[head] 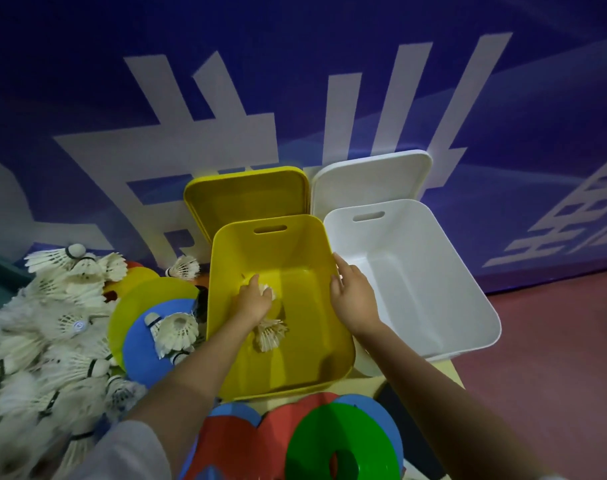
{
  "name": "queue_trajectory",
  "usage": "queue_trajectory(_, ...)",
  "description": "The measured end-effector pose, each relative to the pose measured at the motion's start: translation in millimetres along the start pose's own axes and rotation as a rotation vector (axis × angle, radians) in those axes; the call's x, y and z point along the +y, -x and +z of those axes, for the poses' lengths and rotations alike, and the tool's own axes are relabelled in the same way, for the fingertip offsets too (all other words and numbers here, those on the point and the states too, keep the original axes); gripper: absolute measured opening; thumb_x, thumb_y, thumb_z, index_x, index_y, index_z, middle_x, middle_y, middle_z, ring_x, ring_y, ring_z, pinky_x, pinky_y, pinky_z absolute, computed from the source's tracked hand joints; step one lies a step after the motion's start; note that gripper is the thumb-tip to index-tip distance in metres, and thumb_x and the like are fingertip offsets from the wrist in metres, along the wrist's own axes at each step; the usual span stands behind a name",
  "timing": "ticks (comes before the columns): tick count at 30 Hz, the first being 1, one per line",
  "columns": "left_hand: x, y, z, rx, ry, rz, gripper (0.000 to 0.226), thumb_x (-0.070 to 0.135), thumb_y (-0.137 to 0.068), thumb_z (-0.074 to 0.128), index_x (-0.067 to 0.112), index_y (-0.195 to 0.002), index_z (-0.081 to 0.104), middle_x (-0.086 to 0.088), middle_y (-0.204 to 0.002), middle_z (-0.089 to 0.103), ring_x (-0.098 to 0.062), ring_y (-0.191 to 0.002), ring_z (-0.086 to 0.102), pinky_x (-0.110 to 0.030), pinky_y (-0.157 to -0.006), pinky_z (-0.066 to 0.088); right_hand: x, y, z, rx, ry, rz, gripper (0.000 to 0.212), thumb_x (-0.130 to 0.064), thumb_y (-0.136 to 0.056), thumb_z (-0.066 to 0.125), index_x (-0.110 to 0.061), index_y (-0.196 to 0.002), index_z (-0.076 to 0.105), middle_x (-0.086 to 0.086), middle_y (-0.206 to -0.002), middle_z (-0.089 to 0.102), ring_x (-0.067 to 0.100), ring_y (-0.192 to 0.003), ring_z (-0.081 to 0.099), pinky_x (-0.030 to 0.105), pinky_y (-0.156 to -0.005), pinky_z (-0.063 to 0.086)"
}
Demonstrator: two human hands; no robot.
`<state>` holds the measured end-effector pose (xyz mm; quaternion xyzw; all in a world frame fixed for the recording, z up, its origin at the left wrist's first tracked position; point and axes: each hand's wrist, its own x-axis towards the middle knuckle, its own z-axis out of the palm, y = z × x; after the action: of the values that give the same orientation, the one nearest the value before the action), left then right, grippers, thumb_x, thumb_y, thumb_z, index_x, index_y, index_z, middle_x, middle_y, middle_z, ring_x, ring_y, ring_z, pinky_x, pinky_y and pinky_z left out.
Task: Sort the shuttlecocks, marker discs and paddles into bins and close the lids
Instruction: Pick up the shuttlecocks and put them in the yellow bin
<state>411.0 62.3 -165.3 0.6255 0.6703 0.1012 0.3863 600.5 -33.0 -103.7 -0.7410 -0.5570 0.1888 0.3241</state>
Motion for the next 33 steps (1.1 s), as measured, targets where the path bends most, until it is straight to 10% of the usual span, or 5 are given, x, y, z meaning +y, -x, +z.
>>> queue_trajectory(8, 5, 100, -113, 0.081, 0.269, 0.361, 0.04, 0.02, -0.099, 0.047, 0.024, -0.138, 0.044, 0.0, -0.128, 0.052, -0.017, -0.11, 0.055, -0.036, -0.088, 0.05, -36, 4, -14, 0.025, 0.343, -0.046, 0.051, -0.025, -0.092, 0.05, -0.012, -0.14, 0.042, 0.017, -0.131, 0.051, 0.035, -0.121, 0.042, 0.044, -0.095, 0.041)
queue_trajectory(20, -139, 142, -248, 0.373, 0.049, 0.337, 0.03, 0.008, -0.093, 0.053, 0.017, -0.121, 0.061, -0.005, -0.116, 0.056, -0.014, -0.097, 0.056, -0.019, -0.079, 0.039, -204, 62, 99, -0.254, -0.009, -0.386, 0.041, -0.021, -0.093, 0.049, -0.015, -0.134, 0.05, 0.01, -0.127, 0.053, 0.026, -0.116, 0.05, 0.035, -0.091, 0.043)
queue_trajectory(33, -188, 100, -284, 0.227, -0.606, 0.583, 0.07, 0.042, -0.088, 0.058, 0.034, -0.148, 0.023, 0.003, -0.155, 0.02, -0.019, -0.142, 0.019, -0.036, -0.115, 0.017, -213, 62, 181, -0.492, 0.674, -0.192, 0.071, -0.039, -0.089, 0.057, -0.021, -0.148, 0.02, 0.014, -0.143, 0.031, 0.035, -0.127, 0.039, 0.043, -0.091, 0.044)
